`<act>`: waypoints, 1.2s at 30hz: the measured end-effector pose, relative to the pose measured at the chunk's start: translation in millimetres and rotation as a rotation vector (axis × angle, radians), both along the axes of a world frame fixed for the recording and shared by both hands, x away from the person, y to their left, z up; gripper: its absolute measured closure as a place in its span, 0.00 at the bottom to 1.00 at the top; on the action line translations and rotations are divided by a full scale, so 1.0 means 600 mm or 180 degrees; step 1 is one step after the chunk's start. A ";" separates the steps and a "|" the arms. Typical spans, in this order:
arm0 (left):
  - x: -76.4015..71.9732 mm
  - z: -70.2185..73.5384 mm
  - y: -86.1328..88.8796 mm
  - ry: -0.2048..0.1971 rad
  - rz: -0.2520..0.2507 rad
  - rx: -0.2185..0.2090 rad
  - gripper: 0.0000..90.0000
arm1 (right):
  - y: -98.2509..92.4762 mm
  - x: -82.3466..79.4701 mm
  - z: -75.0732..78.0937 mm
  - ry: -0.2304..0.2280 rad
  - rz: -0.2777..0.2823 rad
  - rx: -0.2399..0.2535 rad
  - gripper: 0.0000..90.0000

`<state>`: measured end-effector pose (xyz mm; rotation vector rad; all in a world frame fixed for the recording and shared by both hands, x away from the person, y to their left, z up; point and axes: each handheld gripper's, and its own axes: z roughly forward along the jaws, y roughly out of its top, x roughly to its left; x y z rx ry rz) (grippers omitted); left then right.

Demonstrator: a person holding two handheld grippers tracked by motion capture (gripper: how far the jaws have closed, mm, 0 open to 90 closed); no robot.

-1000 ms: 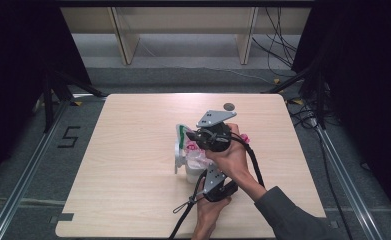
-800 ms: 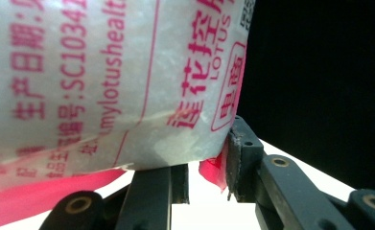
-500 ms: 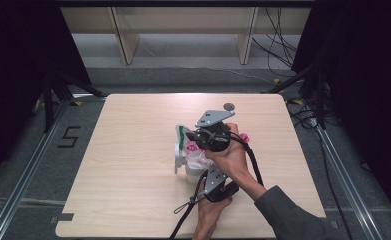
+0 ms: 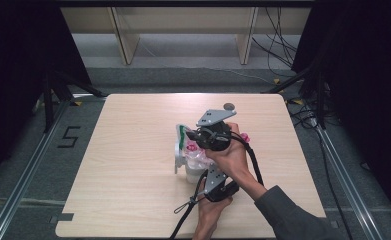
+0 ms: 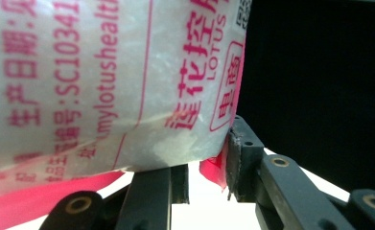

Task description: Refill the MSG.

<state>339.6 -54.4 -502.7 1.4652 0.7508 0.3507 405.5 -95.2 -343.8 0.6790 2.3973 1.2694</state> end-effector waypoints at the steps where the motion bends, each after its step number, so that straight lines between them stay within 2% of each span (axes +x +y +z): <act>1: 0.000 0.000 -0.001 0.0010 -0.0005 -0.0008 0.81 | 0.000 0.000 0.000 0.0031 0.0009 -0.0028 0.99; 2: -0.002 0.001 -0.001 0.0033 0.0035 0.0037 0.81 | 0.001 0.000 -0.002 -0.0031 0.0010 -0.0052 0.99; 3: -0.002 0.001 0.000 0.0024 0.0025 0.0022 0.81 | 0.002 -0.002 -0.001 0.0011 -0.0006 -0.0083 0.99; 4: -0.001 0.000 0.000 0.0001 0.0003 -0.0008 0.81 | 0.002 -0.001 -0.002 -0.0028 -0.0001 -0.0049 0.99; 11: -0.002 0.001 -0.001 0.0025 0.0024 0.0042 0.81 | 0.000 -0.001 0.000 0.0015 0.0015 -0.0013 0.99; 12: -0.002 0.001 -0.001 0.0027 0.0021 0.0045 0.81 | -0.001 0.001 0.000 -0.0017 0.0043 -0.0035 0.99; 18: -0.002 0.001 -0.001 0.0024 0.0016 0.0033 0.81 | -0.001 -0.001 0.000 0.0020 0.0031 -0.0042 0.99; 21: -0.003 0.002 0.000 0.0022 0.0023 0.0038 0.81 | 0.001 -0.001 -0.002 -0.0036 0.0006 -0.0057 0.99; 22: -0.002 0.002 0.001 0.0018 0.0026 0.0044 0.81 | 0.000 -0.001 0.000 -0.0012 0.0019 -0.0049 0.99; 23: 0.000 0.001 0.001 -0.0007 -0.0005 0.0008 0.81 | 0.000 -0.001 0.001 0.0007 0.0011 -0.0032 0.99; 25: 0.000 0.000 0.000 0.0001 -0.0005 -0.0002 0.81 | 0.002 -0.001 -0.001 -0.0042 0.0012 -0.0036 0.99; 27: 0.000 0.000 0.000 0.0004 -0.0006 -0.0007 0.81 | 0.002 -0.003 -0.001 0.0006 -0.0004 -0.0077 0.99; 30: -0.001 0.001 0.000 0.0010 0.0010 0.0012 0.81 | 0.001 -0.001 0.000 -0.0009 -0.0004 0.0001 0.99; 31: -0.001 0.000 -0.001 0.0013 0.0001 0.0008 0.81 | 0.000 -0.001 0.000 -0.0001 0.0026 -0.0036 0.99; 33: -0.002 0.001 -0.001 0.0035 0.0029 0.0029 0.81 | 0.003 -0.005 -0.002 0.0025 -0.0024 -0.0075 0.99; 36: -0.002 0.001 0.000 0.0017 0.0025 0.0033 0.81 | 0.002 -0.003 -0.002 -0.0023 -0.0019 -0.0013 0.99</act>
